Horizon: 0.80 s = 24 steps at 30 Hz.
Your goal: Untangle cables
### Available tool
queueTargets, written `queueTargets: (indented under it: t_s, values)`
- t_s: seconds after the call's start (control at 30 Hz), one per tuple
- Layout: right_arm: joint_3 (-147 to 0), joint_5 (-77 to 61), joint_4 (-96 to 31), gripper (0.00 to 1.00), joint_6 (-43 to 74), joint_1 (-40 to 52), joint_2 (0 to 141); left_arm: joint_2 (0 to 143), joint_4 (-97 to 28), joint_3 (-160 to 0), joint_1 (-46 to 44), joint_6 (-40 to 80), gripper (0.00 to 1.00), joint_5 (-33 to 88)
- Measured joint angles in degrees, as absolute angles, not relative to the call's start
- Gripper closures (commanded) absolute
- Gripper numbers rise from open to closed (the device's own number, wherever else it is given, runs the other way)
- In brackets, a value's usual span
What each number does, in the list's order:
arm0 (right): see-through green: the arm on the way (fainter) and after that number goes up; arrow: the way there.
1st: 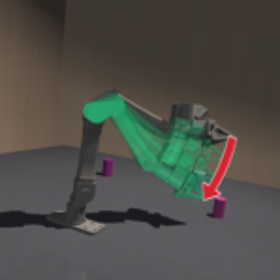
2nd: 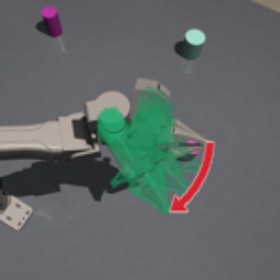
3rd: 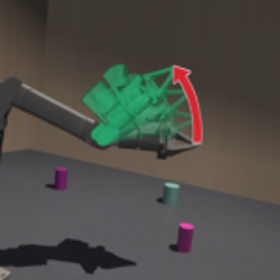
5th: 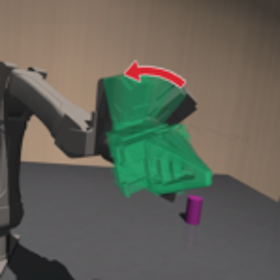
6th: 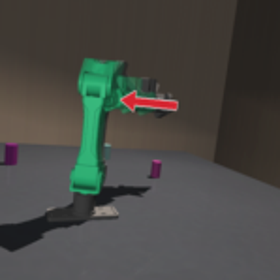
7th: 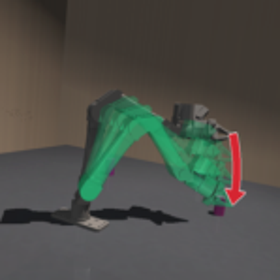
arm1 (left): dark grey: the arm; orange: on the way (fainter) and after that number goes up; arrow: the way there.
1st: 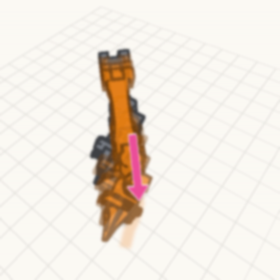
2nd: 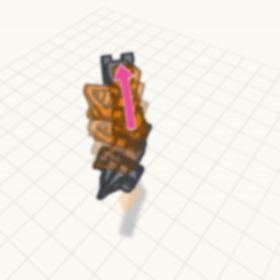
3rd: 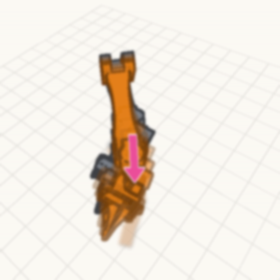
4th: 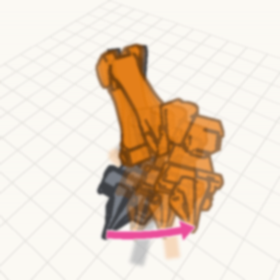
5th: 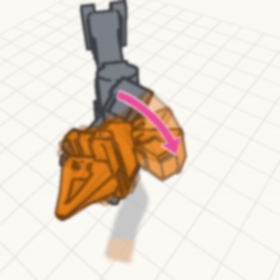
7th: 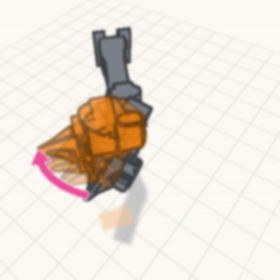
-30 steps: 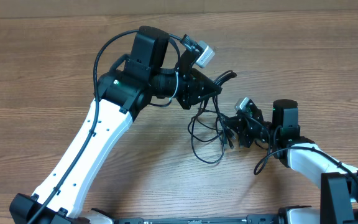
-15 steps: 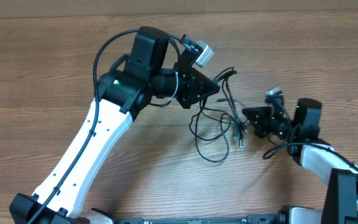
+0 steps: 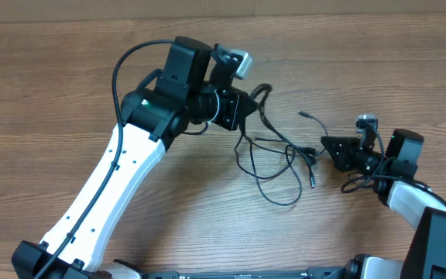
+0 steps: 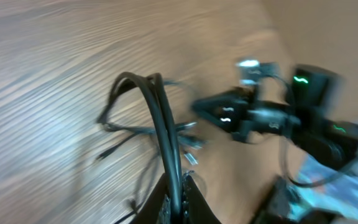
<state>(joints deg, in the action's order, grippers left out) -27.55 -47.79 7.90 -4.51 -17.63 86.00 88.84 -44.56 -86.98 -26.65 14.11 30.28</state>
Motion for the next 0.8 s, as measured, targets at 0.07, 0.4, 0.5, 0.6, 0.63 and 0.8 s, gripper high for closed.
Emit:
queueTargets:
  t_s: [0.07,0.4,0.5,0.6,0.63,0.8]
  values:
    - [-27.6,-47.7,7.9,0.96,-4.2,-18.5,86.0,88.8,-45.1,-87.0,-26.7,16.8,0.96,27.0]
    - [-27.6,-47.8,6.7,0.00,-3.0,-18.8,86.0,88.8,-40.2,-87.0,-26.7,18.2,0.96,28.2]
    - [-27.6,-47.9,6.7,0.00,-3.0,-18.8,86.0,88.8,-36.5,-87.0,-26.7,14.2,0.96,35.2]
    - [-27.6,-49.9,7.9,0.00,-2.9,-18.8,86.0,88.8,-34.8,-87.0,-26.7,9.3,0.96,43.5]
    - [-27.6,-50.7,8.5,0.00,-2.9,-18.8,86.0,88.8,-34.7,-87.0,-26.7,7.4,0.96,46.4]
    - [-27.6,-60.1,16.9,0.00,-2.9,-18.8,86.0,88.8,-34.6,-87.0,-26.7,0.1,0.96,58.6]
